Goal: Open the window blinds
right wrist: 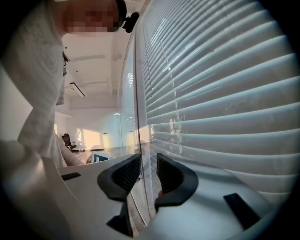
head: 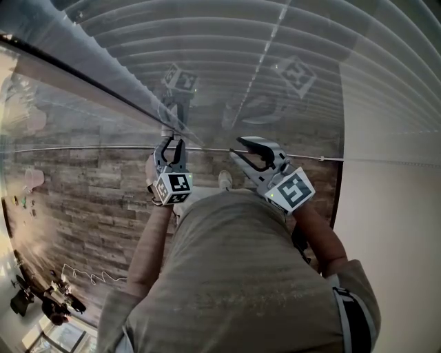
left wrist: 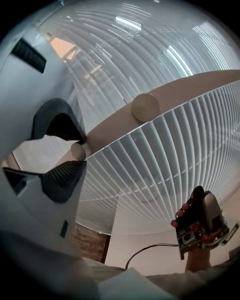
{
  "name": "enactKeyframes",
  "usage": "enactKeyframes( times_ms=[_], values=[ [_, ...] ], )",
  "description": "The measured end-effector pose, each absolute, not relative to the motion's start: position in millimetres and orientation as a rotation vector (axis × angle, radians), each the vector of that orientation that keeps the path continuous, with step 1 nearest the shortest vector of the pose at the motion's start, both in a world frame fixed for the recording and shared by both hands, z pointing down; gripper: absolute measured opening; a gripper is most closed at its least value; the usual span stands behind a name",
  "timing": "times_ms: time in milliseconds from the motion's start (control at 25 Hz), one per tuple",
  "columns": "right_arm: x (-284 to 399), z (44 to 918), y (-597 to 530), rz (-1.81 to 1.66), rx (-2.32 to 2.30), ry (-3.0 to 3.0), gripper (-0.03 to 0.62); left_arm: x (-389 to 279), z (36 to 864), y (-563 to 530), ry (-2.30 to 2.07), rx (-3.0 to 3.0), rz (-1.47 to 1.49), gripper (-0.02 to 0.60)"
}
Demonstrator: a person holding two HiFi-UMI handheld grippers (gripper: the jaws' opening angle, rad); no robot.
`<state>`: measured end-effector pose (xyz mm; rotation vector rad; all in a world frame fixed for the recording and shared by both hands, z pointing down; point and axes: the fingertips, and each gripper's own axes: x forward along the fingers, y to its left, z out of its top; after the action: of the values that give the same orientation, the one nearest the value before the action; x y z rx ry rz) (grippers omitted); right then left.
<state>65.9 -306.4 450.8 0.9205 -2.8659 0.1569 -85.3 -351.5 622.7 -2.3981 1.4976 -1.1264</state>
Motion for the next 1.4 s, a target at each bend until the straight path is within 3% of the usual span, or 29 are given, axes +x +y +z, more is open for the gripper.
enactKeyframes(
  times_ms=[760, 1400],
  values=[
    [66.0, 414.0, -311.4, 0.072, 1.193, -2.861, 0.11, -63.0, 622.3, -334.7, 1.256, -2.555, -1.075, 0.143],
    [84.7, 414.7, -310.8, 0.089, 1.132, -2.872, 0.11, -71.2, 625.2, -343.4, 1.405, -2.543, -1.07, 0.143]
  ],
)
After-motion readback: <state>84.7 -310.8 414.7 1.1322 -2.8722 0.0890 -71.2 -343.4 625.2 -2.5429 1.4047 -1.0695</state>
